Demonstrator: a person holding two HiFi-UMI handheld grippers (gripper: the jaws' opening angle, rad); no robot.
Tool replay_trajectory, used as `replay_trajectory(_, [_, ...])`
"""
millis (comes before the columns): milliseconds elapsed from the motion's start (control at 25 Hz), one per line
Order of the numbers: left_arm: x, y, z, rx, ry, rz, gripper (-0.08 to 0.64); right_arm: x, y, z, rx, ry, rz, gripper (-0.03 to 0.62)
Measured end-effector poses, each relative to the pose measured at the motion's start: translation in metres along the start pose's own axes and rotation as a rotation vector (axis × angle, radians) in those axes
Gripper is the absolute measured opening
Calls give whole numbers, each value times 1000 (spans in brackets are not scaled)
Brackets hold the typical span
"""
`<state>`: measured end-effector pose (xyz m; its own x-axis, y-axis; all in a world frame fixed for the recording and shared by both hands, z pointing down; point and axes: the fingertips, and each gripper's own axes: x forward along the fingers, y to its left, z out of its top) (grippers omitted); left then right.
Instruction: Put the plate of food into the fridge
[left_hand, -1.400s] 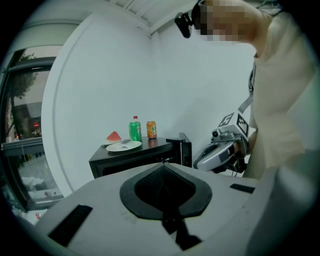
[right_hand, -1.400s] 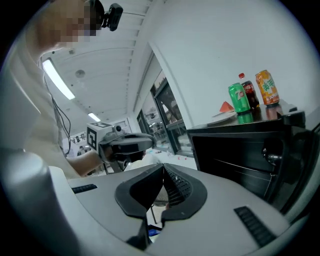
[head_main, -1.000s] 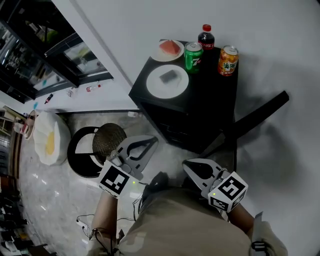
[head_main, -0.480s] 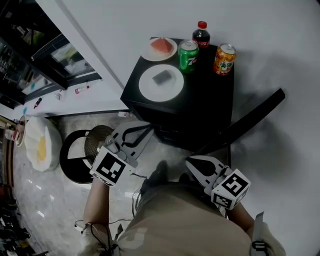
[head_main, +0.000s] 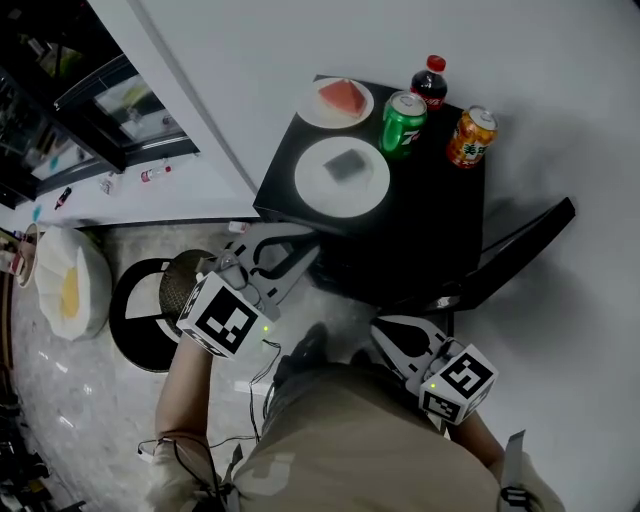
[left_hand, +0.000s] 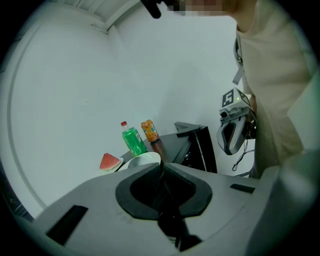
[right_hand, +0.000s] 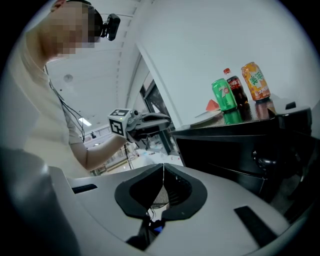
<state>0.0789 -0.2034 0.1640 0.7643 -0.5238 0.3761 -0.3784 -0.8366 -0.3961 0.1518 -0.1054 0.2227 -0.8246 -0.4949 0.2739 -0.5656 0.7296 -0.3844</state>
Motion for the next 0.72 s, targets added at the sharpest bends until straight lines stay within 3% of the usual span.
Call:
replay_trajectory(160, [4, 8, -3, -6, 7, -29, 35, 8, 1, -1, 1, 15, 7, 21])
replay_trajectory(240, [11, 7, -10, 8, 44, -59, 174, 12, 3, -2, 2, 23, 10, 21])
replay_trajectory(720, [29, 10, -26, 225, 218, -76, 234, 18, 9, -4, 6, 32, 15, 21])
